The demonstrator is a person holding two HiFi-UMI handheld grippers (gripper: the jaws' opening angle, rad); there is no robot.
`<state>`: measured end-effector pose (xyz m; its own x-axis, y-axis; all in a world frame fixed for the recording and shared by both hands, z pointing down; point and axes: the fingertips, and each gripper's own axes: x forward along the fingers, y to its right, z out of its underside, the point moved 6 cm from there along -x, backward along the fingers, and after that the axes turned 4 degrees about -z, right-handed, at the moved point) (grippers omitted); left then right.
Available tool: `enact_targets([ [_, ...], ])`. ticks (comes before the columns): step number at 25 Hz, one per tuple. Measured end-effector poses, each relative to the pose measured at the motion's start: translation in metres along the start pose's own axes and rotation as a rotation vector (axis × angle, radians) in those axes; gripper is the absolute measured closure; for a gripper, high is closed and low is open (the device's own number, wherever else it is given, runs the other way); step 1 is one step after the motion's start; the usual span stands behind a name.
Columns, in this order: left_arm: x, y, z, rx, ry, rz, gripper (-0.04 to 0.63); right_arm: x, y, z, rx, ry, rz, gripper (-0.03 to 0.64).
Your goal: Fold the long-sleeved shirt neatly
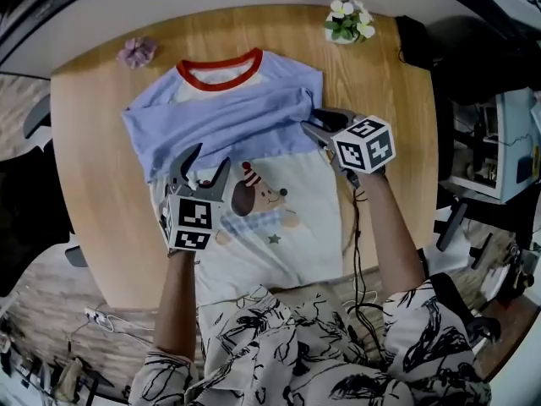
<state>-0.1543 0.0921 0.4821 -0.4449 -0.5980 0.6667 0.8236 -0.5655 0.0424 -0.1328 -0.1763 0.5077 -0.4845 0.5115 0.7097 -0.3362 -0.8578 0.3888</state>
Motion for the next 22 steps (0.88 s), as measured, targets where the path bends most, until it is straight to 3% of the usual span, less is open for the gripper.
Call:
enact_targets([
  [3,0.009,0.021,-0.005,-0.013,0.007,0.031,0.348,0.017,-0.004,0.017,-0.031,-0.056,0.062,0.453],
  [6,0.009,0.028,0.0,-0.005,0.002,0.039,0.354,0.025,-0.003,0.012,-0.075,-0.022,0.136,0.592],
  [8,0.004,0.024,0.001,0.003,-0.005,0.025,0.357,0.02,-0.006,0.006,-0.084,-0.014,0.122,0.597],
  [10,-0.006,0.017,0.0,-0.002,-0.005,0.01,0.359,0.002,-0.015,0.0,-0.021,-0.008,0.034,0.597],
  [14,-0.025,0.0,0.005,-0.005,-0.008,-0.009,0.359,-0.028,-0.026,0.007,0.242,-0.041,-0.155,0.598],
  [18,-0.037,-0.01,0.013,-0.014,-0.014,-0.031,0.354,-0.014,-0.007,0.043,0.342,-0.092,-0.127,0.586],
  [20,-0.043,-0.012,0.015,-0.014,-0.012,-0.038,0.35,-0.015,-0.009,0.054,0.328,-0.115,-0.124,0.495],
  [22,-0.05,-0.012,0.016,-0.016,-0.007,-0.047,0.35,-0.022,-0.014,0.053,0.293,-0.08,-0.119,0.456],
])
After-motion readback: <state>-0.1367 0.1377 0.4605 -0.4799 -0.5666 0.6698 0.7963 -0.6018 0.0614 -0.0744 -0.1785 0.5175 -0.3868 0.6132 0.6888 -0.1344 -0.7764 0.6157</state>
